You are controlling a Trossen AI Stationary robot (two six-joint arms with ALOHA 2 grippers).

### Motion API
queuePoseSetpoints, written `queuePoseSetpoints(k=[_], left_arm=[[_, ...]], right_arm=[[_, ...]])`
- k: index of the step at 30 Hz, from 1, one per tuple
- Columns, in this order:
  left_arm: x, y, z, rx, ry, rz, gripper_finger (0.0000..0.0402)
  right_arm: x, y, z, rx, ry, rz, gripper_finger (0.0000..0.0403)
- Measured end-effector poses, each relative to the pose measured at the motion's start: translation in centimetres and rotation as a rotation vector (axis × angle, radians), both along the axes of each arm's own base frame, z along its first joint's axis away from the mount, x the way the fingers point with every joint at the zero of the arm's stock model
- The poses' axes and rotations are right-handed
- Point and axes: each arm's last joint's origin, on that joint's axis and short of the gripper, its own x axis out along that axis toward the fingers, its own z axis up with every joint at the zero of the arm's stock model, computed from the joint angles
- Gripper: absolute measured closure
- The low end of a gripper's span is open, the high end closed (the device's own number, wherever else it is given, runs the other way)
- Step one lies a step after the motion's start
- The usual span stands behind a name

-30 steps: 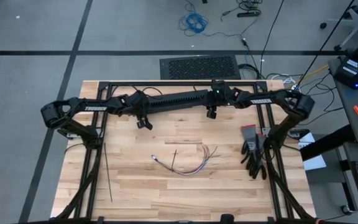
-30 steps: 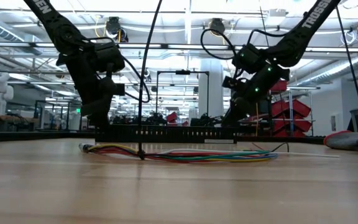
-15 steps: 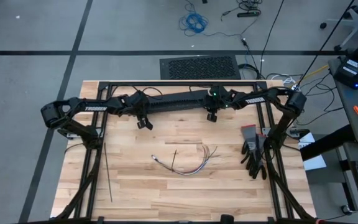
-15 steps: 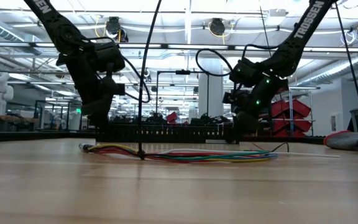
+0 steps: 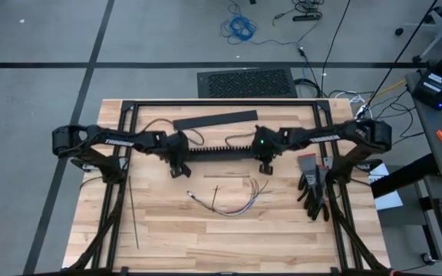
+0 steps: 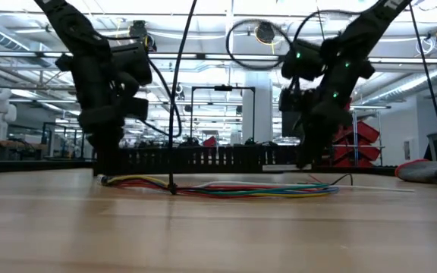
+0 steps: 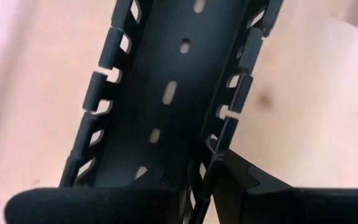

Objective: Ziptie cables
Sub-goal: Put the zip tied cable wires into the black cable duct

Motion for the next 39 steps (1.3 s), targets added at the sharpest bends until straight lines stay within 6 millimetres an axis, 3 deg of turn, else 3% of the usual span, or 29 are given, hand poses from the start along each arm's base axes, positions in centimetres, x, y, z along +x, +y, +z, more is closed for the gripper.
queuePoseSetpoints(k=[6,14,23,30,33,39], left_arm=[[0.6,-3.7,0.0,-0.020,0.016,-0.026,0.0344],[1.0,-6.5,0.0,0.036,-0.010,-0.048,0.0344],[1.9,-8.4,1.8,0.254,-0.065,-0.145,0.0340],[2.2,-9.7,3.1,0.332,-0.062,-0.173,0.0303],[2.2,-10.0,3.8,0.362,-0.034,-0.157,0.0290],[2.4,-11.7,6.0,0.386,-0.036,-0.175,0.0284]], right_arm=[[0.3,3.6,0.0,0.032,0.045,-0.006,0.0402],[-0.1,6.1,-0.4,0.022,0.102,-0.082,0.0384],[-0.2,7.2,-0.4,-0.073,0.115,-0.106,0.0292],[-0.4,8.3,-0.3,-0.059,0.119,-0.086,0.0231],[-0.5,9.0,0.4,-0.056,0.110,-0.075,0.0226],[-0.8,10.9,3.6,-0.052,-0.001,-0.005,0.0230]])
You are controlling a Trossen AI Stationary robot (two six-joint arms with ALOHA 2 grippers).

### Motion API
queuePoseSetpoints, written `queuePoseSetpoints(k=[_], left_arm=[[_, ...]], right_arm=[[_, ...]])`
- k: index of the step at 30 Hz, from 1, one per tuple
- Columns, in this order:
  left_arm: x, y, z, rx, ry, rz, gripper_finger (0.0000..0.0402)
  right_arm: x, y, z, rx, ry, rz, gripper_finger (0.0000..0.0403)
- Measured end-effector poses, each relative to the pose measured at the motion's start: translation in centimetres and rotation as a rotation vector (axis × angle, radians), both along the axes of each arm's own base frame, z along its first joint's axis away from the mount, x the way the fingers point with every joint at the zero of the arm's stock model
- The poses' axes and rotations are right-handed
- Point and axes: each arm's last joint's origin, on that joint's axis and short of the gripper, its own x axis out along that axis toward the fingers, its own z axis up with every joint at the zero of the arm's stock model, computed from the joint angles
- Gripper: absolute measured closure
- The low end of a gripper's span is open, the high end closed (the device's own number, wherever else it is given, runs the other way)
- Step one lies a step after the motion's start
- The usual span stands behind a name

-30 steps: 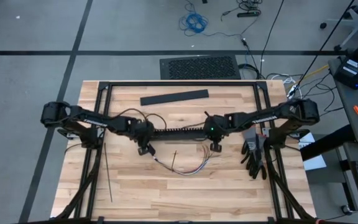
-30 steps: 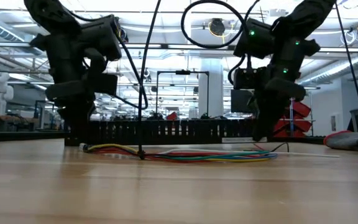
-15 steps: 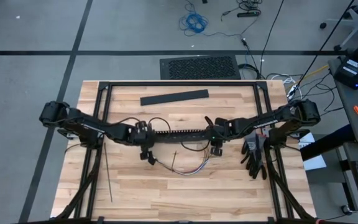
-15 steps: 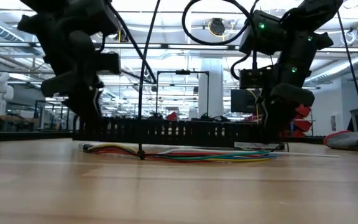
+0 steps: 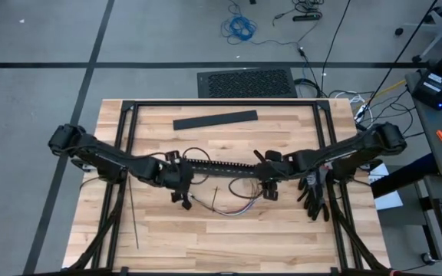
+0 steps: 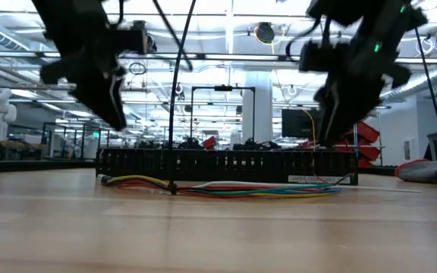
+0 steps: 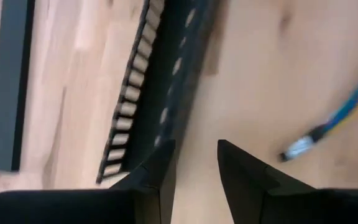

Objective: Ziptie cables
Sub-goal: Put the zip tied cable wires into the black cable duct

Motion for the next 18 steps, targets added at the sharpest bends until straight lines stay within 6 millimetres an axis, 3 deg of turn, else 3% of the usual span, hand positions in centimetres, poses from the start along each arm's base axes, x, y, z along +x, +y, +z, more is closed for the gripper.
queuePoseSetpoints(k=[6,10,13,18], left_arm=[[0.3,-3.8,1.5,-0.074,-0.086,-0.191,0.0284],[-0.2,-5.8,1.5,-0.134,-0.130,-0.234,0.0284],[-0.9,-7.1,0.8,-0.147,-0.158,-0.283,0.0284],[-1.6,-7.0,-1.8,-0.131,-0.147,-0.280,0.0283]], right_arm=[[-1.1,2.4,3.5,0.036,-0.132,0.078,0.0231],[-1.5,4.1,4.6,0.065,-0.218,0.143,0.0231],[-1.4,5.3,5.1,0.091,-0.289,0.178,0.0231],[-0.7,6.7,5.2,0.122,-0.370,0.217,0.0232]])
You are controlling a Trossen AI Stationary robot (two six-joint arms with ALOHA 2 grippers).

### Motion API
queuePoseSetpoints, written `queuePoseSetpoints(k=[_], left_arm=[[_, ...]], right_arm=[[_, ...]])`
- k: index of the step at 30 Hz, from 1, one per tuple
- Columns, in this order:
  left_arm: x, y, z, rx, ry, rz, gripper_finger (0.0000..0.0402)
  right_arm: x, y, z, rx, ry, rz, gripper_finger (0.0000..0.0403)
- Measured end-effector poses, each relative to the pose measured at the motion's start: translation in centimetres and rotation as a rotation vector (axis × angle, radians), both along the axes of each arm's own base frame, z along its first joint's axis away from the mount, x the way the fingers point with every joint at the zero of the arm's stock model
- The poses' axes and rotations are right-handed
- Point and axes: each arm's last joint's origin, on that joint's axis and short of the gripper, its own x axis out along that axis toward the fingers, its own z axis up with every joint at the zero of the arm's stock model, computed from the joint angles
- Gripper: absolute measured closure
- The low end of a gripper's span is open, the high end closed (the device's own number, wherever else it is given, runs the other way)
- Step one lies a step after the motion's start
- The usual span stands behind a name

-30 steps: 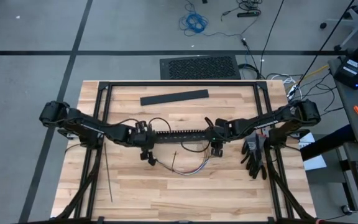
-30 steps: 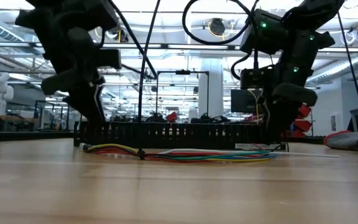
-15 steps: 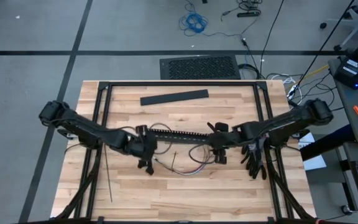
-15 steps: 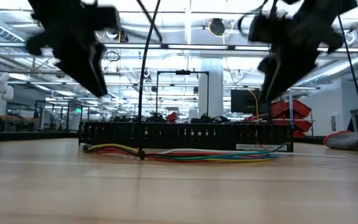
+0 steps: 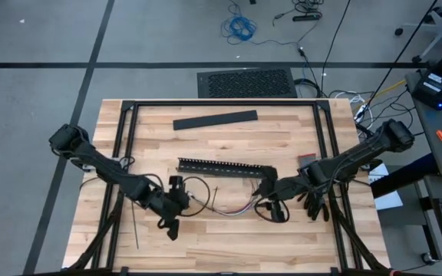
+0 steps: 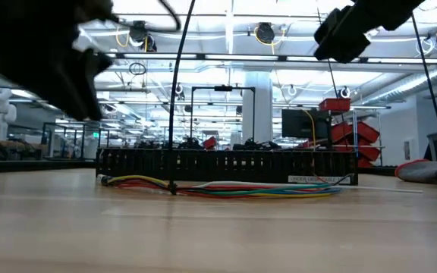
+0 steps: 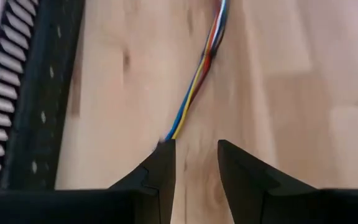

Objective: Ziptie cables
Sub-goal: Put the zip tied cable wires into the black cable duct

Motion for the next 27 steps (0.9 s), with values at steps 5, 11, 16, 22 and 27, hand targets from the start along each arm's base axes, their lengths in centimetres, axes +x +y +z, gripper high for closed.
queuePoseSetpoints(k=[5,11,16,22,27], left_arm=[[0.0,1.0,-2.4,0.053,0.030,0.007,0.0263],[1.1,2.1,-3.6,0.108,0.021,-0.018,0.0229],[2.2,2.9,-4.9,0.108,0.060,-0.036,0.0219],[2.6,3.2,-6.4,0.068,0.119,-0.024,0.0224],[2.7,3.1,-6.5,0.043,0.118,-0.030,0.0281]], right_arm=[[0.2,0.6,-0.5,0.038,0.019,-0.018,0.0232],[0.4,1.1,-1.6,0.110,0.098,-0.025,0.0232],[0.5,1.6,-2.3,0.110,0.132,-0.025,0.0232],[0.4,1.9,-2.5,0.110,0.136,-0.020,0.0232],[0.4,1.8,-2.5,0.105,0.138,-0.021,0.0232]])
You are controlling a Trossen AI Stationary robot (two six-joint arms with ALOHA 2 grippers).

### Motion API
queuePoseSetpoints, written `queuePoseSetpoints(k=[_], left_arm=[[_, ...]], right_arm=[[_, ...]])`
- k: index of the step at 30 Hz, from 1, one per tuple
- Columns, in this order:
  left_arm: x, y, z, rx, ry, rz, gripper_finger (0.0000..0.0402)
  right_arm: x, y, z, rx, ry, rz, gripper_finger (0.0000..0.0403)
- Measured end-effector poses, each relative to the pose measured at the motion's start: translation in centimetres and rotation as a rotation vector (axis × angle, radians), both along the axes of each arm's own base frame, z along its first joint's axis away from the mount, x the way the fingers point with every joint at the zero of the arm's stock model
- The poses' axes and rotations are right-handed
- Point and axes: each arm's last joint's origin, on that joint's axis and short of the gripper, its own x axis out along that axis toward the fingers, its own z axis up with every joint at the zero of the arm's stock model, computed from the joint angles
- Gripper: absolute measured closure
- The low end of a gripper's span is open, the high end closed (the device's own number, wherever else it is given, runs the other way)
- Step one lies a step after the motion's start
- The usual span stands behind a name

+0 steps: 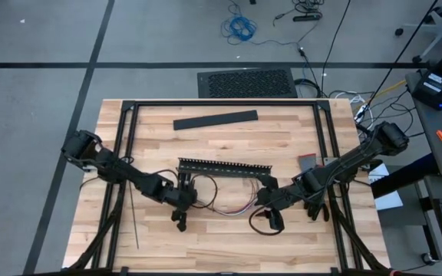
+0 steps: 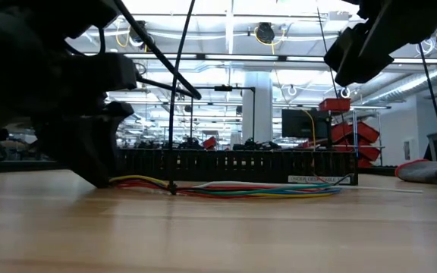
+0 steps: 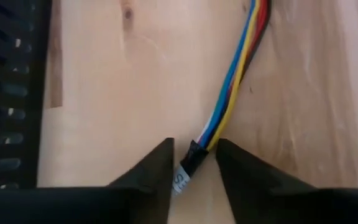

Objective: Ziptie cables
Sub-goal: Put the zip tied cable wires into the black cable duct

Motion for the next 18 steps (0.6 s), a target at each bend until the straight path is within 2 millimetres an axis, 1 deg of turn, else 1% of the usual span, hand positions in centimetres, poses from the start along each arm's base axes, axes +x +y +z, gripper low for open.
queuePoseSetpoints(k=[4,5,12,16,18], left_arm=[[0.0,-0.1,0.0,-0.024,0.001,-0.005,0.0372],[0.0,-0.1,0.0,-0.030,0.000,0.006,0.0384],[0.3,-0.3,0.3,-0.033,-0.012,0.010,0.0394],[0.8,-1.0,1.6,-0.038,-0.026,-0.006,0.0397],[0.9,-1.6,2.9,-0.025,-0.035,-0.013,0.0398]], right_arm=[[0.0,-0.1,0.0,-0.004,0.003,-0.005,0.0232],[0.0,-0.1,0.0,-0.005,0.003,-0.005,0.0232],[0.0,-0.1,0.0,-0.006,0.003,-0.004,0.0232],[-0.1,-0.2,-0.2,-0.035,0.010,0.016,0.0232],[-0.2,-0.2,-0.7,-0.076,0.014,0.052,0.0232]])
